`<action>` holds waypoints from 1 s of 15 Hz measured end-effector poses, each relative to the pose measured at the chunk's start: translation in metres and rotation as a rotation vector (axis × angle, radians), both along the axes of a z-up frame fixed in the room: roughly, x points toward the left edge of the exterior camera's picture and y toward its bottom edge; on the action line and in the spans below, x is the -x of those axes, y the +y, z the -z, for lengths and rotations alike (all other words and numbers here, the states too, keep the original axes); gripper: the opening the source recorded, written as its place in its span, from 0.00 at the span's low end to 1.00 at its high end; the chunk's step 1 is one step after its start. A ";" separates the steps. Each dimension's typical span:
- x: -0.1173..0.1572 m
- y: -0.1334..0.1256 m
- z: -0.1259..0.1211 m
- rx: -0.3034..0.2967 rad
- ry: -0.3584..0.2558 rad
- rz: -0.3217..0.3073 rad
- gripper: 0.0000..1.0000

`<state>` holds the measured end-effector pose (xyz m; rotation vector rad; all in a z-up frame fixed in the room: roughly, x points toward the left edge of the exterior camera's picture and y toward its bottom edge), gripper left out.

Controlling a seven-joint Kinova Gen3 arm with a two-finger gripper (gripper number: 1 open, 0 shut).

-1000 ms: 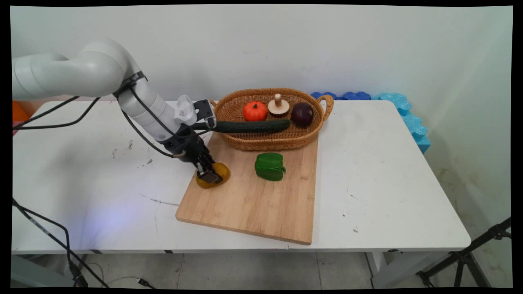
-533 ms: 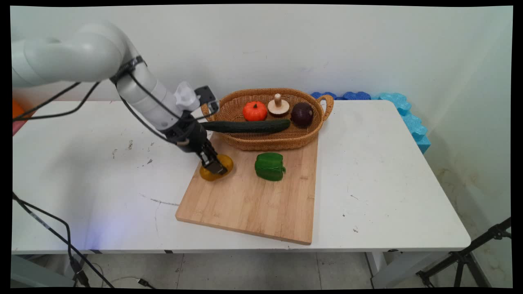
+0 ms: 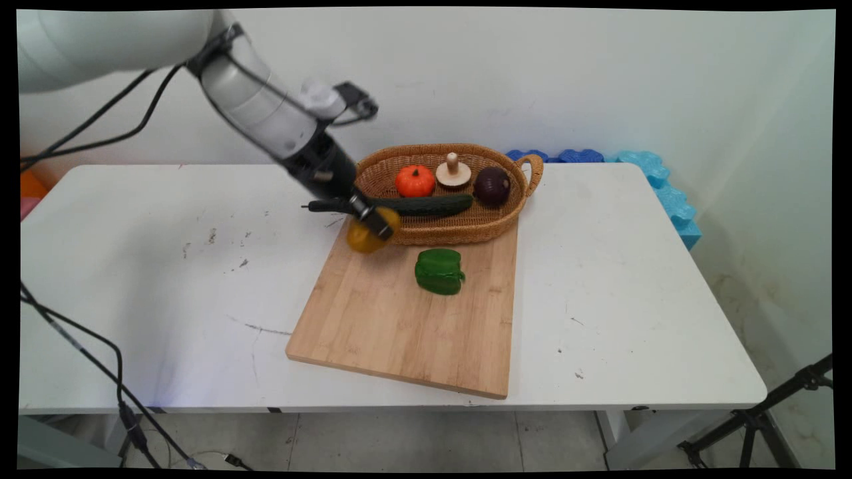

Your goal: Place the picked object in the vegetable basket

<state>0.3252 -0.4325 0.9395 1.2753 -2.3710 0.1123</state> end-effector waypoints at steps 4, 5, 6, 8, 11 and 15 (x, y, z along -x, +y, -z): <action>0.016 -0.039 -0.022 0.021 0.040 -0.087 0.00; 0.019 -0.050 -0.023 0.025 0.046 -0.108 0.00; 0.023 -0.059 -0.024 0.028 0.052 -0.125 0.00; 0.030 -0.074 -0.022 0.033 0.059 -0.147 0.00; 0.045 -0.104 -0.011 0.036 0.071 -0.175 0.00; 0.064 -0.134 0.012 0.034 0.088 -0.183 0.00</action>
